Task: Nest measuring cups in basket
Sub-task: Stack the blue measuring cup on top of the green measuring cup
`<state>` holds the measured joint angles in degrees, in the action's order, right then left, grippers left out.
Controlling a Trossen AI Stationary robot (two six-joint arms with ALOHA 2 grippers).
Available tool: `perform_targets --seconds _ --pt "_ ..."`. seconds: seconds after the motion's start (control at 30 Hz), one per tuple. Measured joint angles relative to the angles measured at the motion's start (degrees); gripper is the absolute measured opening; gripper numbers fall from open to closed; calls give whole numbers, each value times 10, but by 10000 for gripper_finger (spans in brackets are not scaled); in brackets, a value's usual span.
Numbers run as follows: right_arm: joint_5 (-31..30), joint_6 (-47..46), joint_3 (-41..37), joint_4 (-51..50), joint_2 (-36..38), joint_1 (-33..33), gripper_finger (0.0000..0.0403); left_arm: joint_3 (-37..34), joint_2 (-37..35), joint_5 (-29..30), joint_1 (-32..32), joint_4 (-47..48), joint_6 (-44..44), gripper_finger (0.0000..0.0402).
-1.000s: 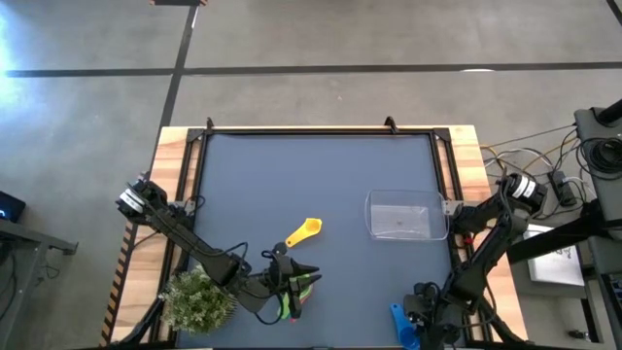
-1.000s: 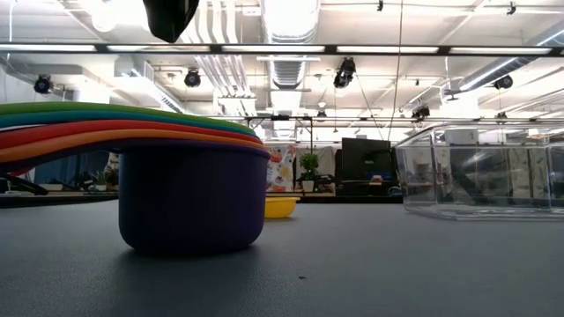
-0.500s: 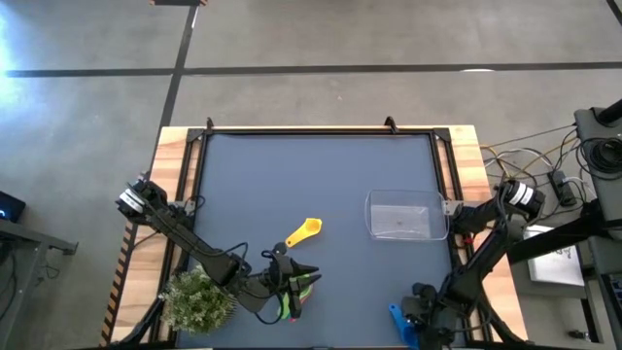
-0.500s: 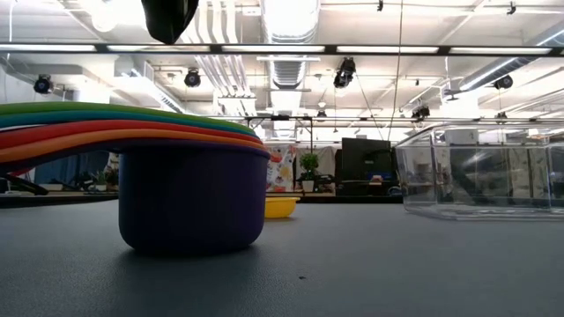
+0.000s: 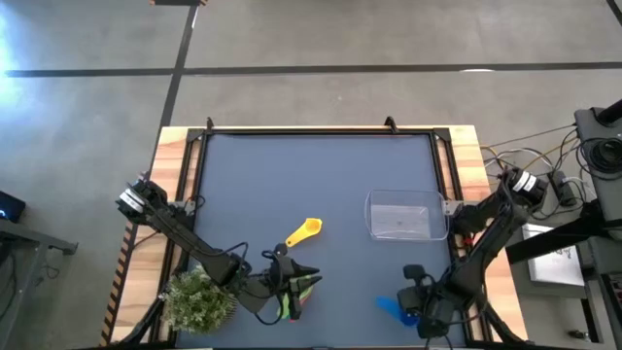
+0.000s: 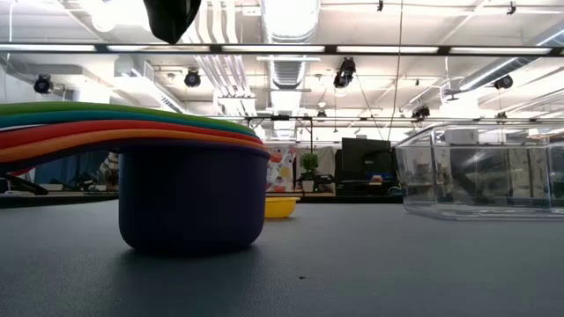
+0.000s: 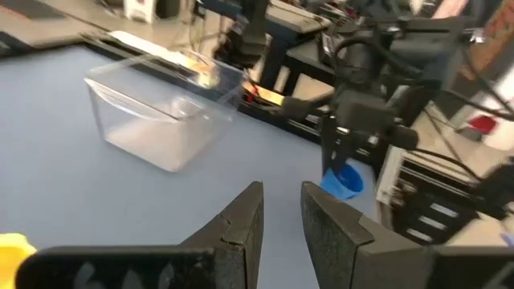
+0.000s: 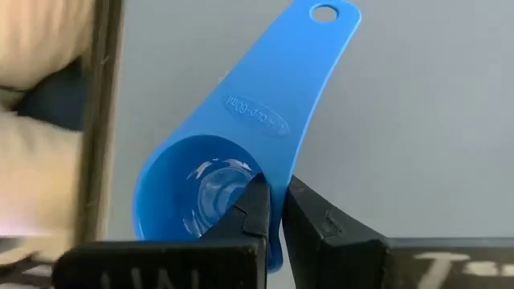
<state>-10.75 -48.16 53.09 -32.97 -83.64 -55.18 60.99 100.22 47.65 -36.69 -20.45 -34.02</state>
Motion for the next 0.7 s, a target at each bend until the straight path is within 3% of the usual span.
perform_targets --seconds 0.13,0.33,0.5,0.7 --pt "-42 81 39 -36 8 31 10 0 0 37 1 0 38 68" --pt "-42 220 51 0 33 80 10 0 0 35 1 -1 97 84" --pt "16 298 6 96 87 125 9 22 0 -18 0 -1 121 138" --pt "35 359 -29 125 122 165 9 93 38 -21 3 17 219 221"
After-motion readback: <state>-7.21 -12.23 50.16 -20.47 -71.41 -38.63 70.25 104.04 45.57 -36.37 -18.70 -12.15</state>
